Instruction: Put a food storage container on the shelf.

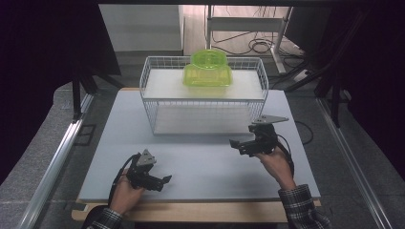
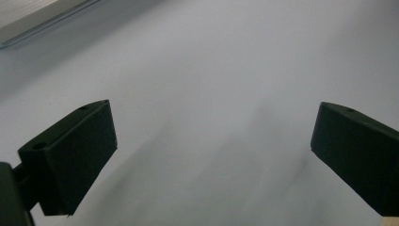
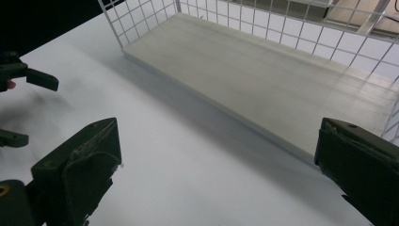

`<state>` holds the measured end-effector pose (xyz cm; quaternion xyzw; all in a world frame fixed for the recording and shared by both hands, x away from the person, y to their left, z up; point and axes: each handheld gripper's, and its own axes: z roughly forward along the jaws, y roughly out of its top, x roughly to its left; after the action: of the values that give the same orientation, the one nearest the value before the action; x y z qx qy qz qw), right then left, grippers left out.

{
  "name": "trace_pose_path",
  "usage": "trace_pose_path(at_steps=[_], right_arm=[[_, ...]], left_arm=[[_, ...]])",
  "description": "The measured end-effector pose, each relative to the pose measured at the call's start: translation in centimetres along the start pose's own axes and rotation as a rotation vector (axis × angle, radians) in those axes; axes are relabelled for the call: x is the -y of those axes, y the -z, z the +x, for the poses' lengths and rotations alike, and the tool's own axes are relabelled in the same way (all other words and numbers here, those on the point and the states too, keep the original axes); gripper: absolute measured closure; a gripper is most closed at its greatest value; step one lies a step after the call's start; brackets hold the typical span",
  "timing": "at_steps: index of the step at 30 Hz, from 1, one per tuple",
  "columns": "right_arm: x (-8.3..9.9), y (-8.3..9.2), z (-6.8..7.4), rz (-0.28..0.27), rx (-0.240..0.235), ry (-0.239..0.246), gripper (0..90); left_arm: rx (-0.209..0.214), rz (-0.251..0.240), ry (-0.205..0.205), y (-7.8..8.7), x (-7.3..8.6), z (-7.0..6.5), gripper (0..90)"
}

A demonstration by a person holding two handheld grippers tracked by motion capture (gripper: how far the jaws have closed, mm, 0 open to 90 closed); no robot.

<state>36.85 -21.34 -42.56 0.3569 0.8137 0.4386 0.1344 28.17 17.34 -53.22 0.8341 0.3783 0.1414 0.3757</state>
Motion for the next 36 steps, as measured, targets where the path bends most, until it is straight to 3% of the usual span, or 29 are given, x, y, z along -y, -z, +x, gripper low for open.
trace_pose_path(at_steps=[11,36], right_arm=[[2.8,-0.3,0.2,0.008,0.022,0.004,1.2],[8.6,1.3,-0.3,0.057,0.083,-0.029,1.2]], left_arm=[[0.001,0.000,-0.005,0.0,0.0,-0.1,0.7],[-0.006,0.019,-0.031,-0.4,0.1,-0.3,0.3]])
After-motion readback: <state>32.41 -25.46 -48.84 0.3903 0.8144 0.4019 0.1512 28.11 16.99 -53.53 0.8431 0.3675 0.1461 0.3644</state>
